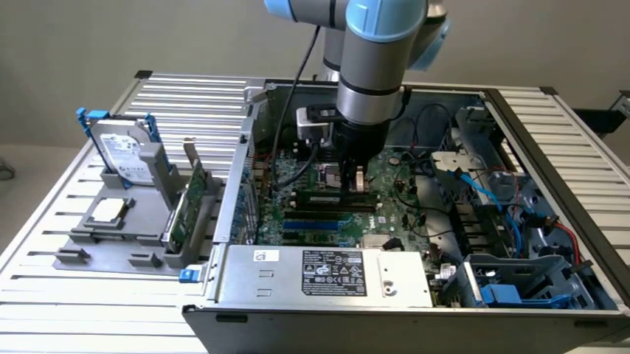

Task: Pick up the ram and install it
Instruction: 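Insert the ram into the slot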

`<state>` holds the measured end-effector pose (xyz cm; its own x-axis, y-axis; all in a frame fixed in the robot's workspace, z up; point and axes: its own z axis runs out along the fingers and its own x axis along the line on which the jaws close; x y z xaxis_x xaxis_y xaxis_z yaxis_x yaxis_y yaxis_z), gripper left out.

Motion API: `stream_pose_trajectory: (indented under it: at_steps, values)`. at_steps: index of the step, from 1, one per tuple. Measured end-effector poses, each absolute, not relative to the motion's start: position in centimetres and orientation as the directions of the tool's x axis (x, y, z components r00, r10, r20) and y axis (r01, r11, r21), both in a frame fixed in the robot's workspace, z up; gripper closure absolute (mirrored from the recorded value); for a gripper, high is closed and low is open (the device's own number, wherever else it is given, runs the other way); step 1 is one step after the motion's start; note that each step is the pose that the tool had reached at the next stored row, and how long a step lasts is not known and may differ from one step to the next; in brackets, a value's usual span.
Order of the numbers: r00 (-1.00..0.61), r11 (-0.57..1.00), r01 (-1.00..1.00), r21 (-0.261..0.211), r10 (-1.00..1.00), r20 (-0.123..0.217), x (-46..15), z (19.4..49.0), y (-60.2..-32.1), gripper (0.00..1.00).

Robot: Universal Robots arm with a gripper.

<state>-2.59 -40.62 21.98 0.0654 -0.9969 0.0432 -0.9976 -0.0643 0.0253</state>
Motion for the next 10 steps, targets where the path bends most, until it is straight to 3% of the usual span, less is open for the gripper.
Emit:
stream_pose_trajectory:
  at_steps: [10]
  values:
    - [0.065,-0.064,-0.998,0.025,-0.997,0.043,-2.59,21.65,-40.54,0.86]
